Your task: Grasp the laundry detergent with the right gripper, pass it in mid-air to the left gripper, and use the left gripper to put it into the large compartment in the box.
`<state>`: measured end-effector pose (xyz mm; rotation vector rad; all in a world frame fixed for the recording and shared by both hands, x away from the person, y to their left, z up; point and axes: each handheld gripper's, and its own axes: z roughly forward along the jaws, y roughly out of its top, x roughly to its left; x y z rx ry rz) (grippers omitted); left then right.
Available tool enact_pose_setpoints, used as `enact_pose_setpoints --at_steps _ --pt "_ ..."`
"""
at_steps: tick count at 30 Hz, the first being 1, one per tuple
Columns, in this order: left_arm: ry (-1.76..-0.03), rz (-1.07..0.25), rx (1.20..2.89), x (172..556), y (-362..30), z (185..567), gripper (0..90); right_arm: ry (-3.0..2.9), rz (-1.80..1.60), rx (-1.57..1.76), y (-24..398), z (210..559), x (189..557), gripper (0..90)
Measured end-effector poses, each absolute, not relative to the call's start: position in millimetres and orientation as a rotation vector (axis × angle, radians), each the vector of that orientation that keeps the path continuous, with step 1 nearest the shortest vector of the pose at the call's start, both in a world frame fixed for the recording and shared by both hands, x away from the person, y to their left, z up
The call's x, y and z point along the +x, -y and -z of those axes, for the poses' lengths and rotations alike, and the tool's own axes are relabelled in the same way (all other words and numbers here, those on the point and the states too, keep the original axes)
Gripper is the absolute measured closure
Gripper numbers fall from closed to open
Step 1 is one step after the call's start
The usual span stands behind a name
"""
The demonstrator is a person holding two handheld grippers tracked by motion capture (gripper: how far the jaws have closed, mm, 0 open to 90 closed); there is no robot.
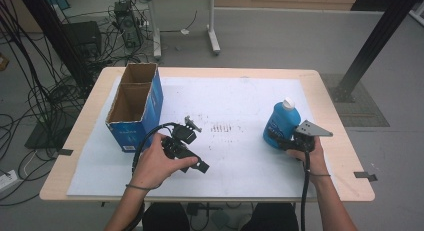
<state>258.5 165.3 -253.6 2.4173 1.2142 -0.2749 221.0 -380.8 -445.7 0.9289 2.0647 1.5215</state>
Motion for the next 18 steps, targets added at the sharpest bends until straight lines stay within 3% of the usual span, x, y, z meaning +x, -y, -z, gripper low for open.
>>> enact_pose_setpoints --at_steps 18 --pt "-1.188 0.245 2.440 260 -166 240 8.1 -2.059 -1.530 0.919 382 430 221 41.9"
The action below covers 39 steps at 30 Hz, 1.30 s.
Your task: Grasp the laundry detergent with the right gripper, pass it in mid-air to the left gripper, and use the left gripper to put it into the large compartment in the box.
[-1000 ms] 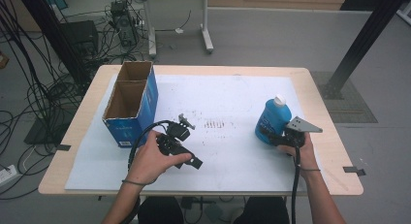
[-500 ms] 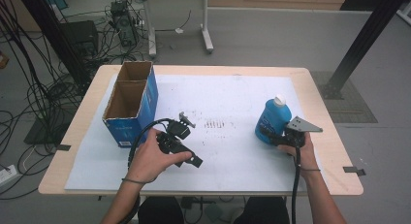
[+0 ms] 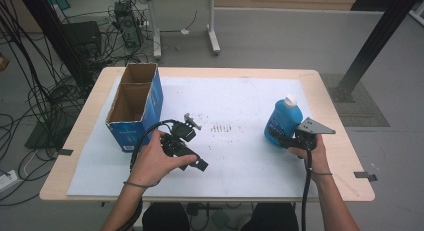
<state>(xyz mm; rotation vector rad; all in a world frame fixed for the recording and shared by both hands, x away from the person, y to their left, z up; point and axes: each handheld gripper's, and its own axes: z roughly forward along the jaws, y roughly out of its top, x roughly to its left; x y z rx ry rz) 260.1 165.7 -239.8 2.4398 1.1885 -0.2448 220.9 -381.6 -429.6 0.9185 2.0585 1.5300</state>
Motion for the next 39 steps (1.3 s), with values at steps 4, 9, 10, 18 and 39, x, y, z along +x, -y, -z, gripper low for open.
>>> enact_pose_setpoints --at_steps 4,9,10,18,39 --pt "-1.175 0.230 2.448 261 -166 231 8.1 -2.062 -1.541 0.920 383 420 220 41.8" --pt "-1.158 0.197 2.472 261 -163 216 8.0 -2.063 -1.560 0.918 384 411 220 41.8" --pt "-1.158 0.197 2.472 261 -163 216 8.0 -2.063 -1.560 0.918 384 411 220 41.8" --pt "-1.131 0.151 2.510 261 -159 198 8.0 -2.087 -1.593 0.890 383 396 220 41.8" --pt "-1.034 0.082 2.612 267 -154 155 7.9 -2.216 -1.691 0.757 378 374 230 41.7"
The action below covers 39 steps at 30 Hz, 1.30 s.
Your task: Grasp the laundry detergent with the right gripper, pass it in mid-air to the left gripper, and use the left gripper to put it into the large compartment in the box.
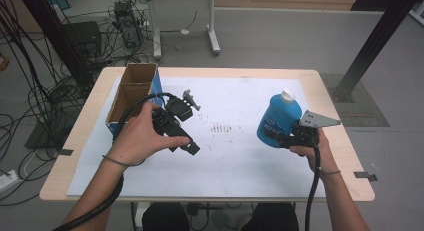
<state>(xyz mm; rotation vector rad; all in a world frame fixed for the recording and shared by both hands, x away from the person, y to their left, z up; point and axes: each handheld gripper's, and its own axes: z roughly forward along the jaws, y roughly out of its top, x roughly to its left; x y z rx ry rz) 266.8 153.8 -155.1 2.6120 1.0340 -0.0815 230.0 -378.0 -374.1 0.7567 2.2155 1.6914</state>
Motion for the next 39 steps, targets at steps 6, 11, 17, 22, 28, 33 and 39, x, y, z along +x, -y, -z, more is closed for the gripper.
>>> enact_pose_setpoints --at_steps 6,11,17,22,28,33,39 --pt "-1.006 0.073 2.642 270 -150 148 7.9 -2.251 -1.718 0.726 377 373 234 41.7" --pt "-0.958 0.064 2.678 273 -144 141 8.0 -2.308 -1.760 0.681 377 372 241 41.7" --pt "-0.910 0.054 2.712 276 -139 134 8.0 -2.352 -1.806 0.633 376 371 248 41.6" --pt "-0.869 0.045 2.745 278 -132 126 8.0 -2.388 -1.819 0.592 372 368 253 41.6" --pt "-0.833 0.030 2.771 280 -125 119 7.9 -2.427 -1.830 0.545 365 365 258 41.6" --pt "-0.771 0.038 2.810 284 -116 115 7.9 -2.446 -1.860 0.521 360 366 262 41.6" --pt "-0.693 0.064 2.825 288 -111 111 7.7 -2.494 -1.853 0.481 355 364 267 41.6"
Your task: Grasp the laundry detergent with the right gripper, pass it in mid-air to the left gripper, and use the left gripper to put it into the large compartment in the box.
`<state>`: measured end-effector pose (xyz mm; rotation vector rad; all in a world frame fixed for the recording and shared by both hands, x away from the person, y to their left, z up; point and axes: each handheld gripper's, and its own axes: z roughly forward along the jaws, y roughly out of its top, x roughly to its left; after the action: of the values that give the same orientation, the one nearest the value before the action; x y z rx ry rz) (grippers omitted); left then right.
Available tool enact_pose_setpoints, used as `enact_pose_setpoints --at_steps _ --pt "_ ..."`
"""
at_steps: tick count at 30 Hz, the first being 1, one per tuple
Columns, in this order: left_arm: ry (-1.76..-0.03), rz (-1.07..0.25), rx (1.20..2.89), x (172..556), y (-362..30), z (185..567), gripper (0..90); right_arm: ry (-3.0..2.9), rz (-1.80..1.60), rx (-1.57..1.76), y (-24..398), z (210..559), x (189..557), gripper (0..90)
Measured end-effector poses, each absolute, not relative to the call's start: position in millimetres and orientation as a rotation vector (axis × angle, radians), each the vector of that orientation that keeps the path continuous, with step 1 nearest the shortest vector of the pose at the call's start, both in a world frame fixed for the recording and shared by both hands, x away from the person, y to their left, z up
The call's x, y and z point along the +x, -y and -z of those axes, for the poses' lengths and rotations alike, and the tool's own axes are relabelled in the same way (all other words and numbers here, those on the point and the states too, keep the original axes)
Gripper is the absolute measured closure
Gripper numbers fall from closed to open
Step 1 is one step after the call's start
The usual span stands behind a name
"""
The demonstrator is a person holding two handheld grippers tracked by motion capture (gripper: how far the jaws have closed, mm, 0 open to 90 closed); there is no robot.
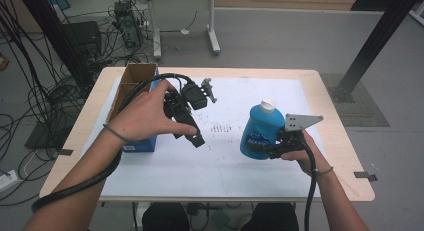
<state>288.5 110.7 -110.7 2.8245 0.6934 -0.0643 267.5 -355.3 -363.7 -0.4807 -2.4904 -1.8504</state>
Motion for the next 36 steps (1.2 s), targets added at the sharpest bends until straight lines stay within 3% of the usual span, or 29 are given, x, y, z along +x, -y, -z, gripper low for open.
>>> enact_pose_setpoints --at_steps 8,36 --pt "-0.562 0.096 2.866 290 -98 106 7.6 2.502 1.785 -0.412 347 361 275 41.7" --pt "-0.377 0.091 2.963 294 -63 95 7.8 2.491 1.717 -0.239 319 361 285 41.7"
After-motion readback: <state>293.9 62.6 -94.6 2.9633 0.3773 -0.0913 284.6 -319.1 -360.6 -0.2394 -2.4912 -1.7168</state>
